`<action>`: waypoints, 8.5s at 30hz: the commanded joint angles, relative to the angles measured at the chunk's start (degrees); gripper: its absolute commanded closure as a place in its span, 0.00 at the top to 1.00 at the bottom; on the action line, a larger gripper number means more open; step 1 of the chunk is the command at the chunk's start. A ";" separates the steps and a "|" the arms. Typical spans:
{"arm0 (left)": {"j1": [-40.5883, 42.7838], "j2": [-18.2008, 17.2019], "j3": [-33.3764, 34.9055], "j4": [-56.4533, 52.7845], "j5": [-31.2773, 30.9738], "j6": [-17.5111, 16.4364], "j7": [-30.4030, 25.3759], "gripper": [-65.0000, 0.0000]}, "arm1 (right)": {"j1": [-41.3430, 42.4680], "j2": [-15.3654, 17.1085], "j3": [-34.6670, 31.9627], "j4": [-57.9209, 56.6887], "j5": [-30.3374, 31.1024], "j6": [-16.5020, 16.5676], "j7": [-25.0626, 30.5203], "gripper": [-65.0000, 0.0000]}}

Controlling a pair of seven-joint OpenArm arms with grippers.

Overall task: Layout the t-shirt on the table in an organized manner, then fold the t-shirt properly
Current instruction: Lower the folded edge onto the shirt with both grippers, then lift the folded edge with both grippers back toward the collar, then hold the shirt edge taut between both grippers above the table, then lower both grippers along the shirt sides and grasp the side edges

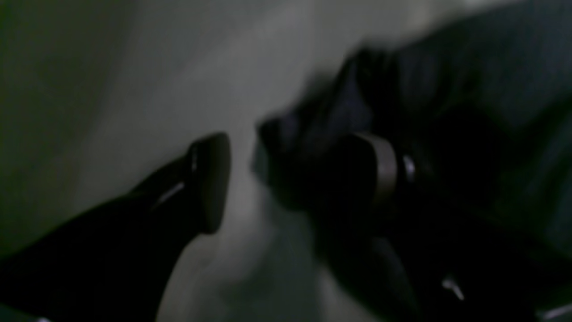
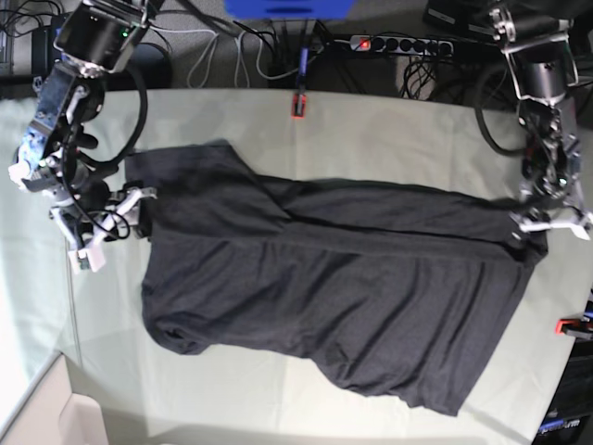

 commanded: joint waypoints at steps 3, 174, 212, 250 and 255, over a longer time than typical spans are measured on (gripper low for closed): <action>-0.95 -2.02 2.61 -0.80 -0.16 -0.15 -2.48 0.48 | -0.93 0.43 0.06 2.73 0.78 -0.21 1.28 0.56; 28.50 -4.66 -8.64 39.72 -0.16 -0.15 19.85 0.00 | -22.03 3.86 11.49 12.93 0.69 -0.21 2.86 0.00; 27.45 -0.26 -8.99 34.01 -0.33 -0.15 20.47 0.46 | -24.93 4.21 9.38 5.89 0.78 -0.21 2.95 0.37; -10.35 -1.85 -8.47 12.82 -0.16 -0.15 21.70 0.47 | 14.54 11.07 -5.31 -18.72 0.60 -0.21 4.18 0.42; -14.75 -2.37 -7.41 5.53 -0.16 -0.15 19.15 0.47 | 20.17 12.39 -5.39 -32.08 0.60 -0.21 12.53 0.42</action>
